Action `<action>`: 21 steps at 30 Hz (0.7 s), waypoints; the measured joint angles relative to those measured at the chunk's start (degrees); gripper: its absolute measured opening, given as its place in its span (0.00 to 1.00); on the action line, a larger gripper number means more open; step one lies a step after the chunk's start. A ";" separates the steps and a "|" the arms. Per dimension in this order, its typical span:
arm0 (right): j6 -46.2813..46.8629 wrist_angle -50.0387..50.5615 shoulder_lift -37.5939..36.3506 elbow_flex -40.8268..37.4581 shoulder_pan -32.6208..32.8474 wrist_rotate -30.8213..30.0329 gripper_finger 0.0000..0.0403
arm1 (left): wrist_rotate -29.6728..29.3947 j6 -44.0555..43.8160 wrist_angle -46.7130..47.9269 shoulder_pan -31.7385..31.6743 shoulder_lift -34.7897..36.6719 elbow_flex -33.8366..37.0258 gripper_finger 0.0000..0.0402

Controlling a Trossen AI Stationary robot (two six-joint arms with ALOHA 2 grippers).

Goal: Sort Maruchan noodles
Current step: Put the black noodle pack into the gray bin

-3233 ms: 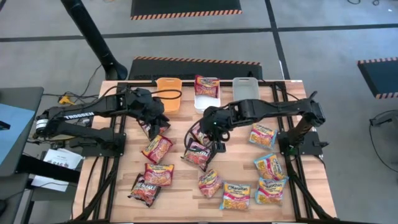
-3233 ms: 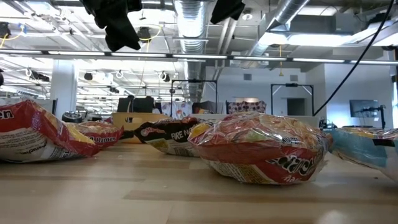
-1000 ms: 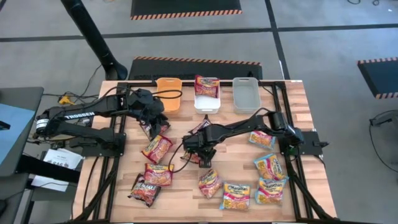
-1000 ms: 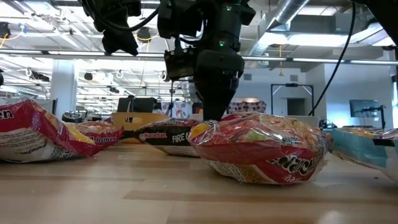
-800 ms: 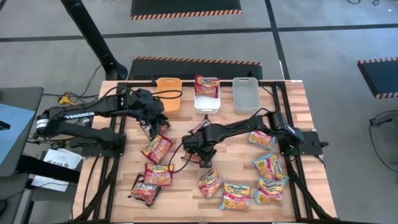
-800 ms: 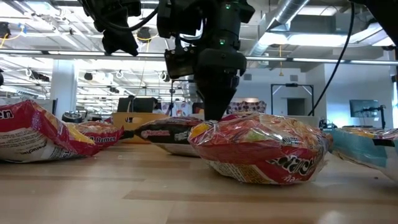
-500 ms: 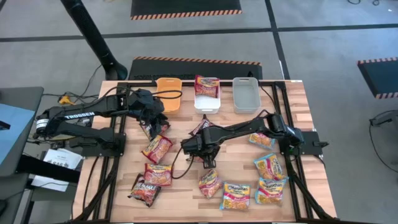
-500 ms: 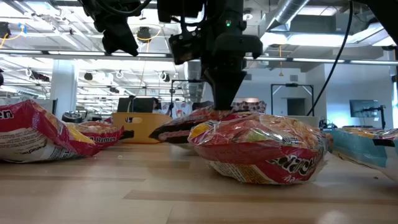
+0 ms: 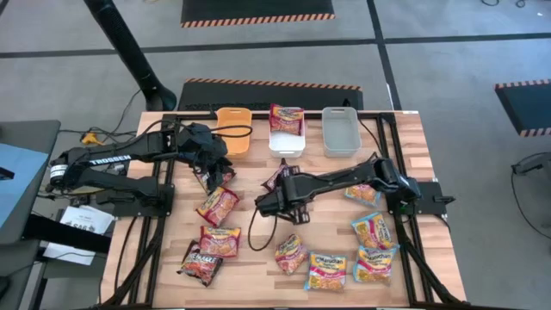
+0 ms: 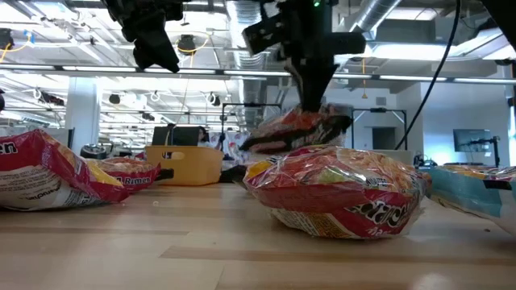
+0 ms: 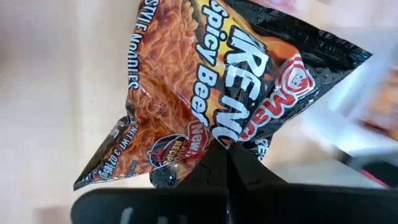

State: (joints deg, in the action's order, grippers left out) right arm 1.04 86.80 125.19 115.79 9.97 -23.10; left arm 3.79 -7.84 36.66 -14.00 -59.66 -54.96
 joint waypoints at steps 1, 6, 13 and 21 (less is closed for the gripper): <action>0.26 0.93 -0.75 -0.09 -0.22 -1.52 0.01 | 0.00 0.00 0.04 0.00 0.00 0.00 0.25; 2.24 3.26 -5.50 -0.62 -1.87 -8.20 0.01 | -0.04 -0.02 0.18 0.00 0.01 0.00 0.25; 3.17 2.48 -15.55 -8.87 -5.28 -15.29 0.01 | -0.13 0.00 0.35 -0.02 0.01 -0.02 0.25; 0.22 -3.43 -27.32 -24.46 -9.99 -24.99 0.01 | -1.67 0.04 -0.08 0.00 0.02 -0.02 0.25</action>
State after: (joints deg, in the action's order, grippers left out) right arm 1.26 83.37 97.87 91.33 -0.01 -48.08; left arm 2.12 -7.79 36.58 -14.00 -59.64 -54.98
